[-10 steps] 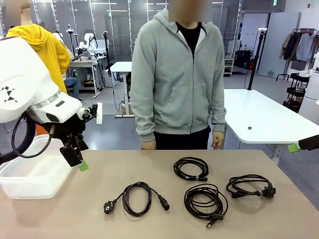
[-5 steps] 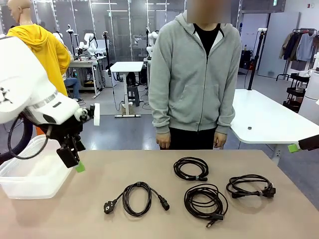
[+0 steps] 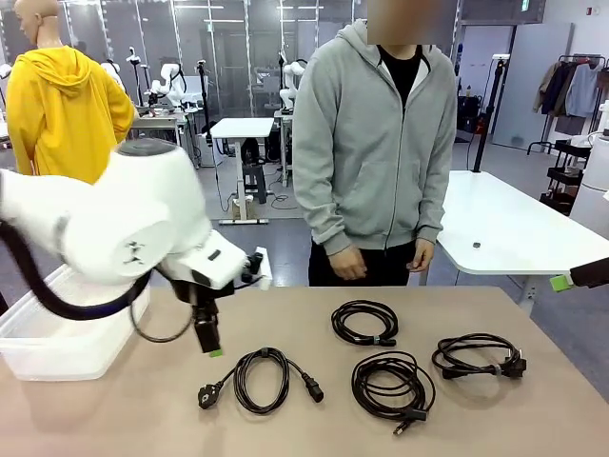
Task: Organize and store the cables.
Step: Place the Power Cable into the Organizing box.
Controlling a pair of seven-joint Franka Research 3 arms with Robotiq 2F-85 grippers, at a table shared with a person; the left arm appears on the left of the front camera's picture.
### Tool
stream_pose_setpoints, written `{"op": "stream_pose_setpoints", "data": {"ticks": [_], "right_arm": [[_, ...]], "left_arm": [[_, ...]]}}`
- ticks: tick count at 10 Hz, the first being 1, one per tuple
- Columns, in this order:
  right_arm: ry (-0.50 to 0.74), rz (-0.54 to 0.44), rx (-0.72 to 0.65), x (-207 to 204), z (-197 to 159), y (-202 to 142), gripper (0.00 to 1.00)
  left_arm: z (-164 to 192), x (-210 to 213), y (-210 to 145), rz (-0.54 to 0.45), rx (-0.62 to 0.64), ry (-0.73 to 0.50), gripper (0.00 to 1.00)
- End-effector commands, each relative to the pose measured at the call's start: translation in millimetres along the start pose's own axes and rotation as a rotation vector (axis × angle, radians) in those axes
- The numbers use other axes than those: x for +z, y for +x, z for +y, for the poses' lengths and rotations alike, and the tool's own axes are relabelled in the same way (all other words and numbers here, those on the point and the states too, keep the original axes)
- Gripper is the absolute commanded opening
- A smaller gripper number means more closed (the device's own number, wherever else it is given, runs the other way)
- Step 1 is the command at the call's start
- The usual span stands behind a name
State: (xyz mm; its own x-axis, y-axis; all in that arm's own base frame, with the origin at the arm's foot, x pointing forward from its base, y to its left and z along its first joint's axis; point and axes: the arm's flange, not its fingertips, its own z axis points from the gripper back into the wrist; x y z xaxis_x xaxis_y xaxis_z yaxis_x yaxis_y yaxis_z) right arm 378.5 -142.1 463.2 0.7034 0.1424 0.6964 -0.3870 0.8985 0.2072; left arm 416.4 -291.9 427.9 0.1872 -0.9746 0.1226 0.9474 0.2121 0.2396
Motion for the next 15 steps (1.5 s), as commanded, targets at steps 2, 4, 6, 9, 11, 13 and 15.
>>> {"op": "stream_pose_setpoints", "data": {"ticks": [2,4,6,9,11,13,15], "right_arm": [[-0.005,0.009,-0.003,1.1,0.2,0.0,1.00],[-0.005,0.009,-0.003,1.1,0.2,0.0,1.00],[-0.005,0.009,-0.003,1.1,0.2,0.0,1.00],[-0.005,0.009,-0.003,1.1,0.2,0.0,1.00],[-0.005,0.009,-0.003,1.1,0.2,0.0,1.00],[-0.005,0.009,-0.003,1.1,0.2,0.0,1.00],[-0.005,0.009,-0.003,1.1,0.2,0.0,1.00]], "left_arm": [[24.3,-28.3,37.5,0.025,-0.028,0.019,1.00],[35.4,-40.0,55.2,0.032,-0.086,0.018,1.00],[45.9,-59.2,72.7,0.033,-0.136,0.005,1.00],[56.7,-86.1,86.3,0.089,-0.155,-0.013,1.00],[63.6,-99.5,85.3,0.105,-0.151,-0.033,1.00],[69.9,-115.3,80.4,0.097,-0.150,-0.064,1.00],[72.8,-129.3,77.6,0.090,-0.153,-0.089,1.00]]}}
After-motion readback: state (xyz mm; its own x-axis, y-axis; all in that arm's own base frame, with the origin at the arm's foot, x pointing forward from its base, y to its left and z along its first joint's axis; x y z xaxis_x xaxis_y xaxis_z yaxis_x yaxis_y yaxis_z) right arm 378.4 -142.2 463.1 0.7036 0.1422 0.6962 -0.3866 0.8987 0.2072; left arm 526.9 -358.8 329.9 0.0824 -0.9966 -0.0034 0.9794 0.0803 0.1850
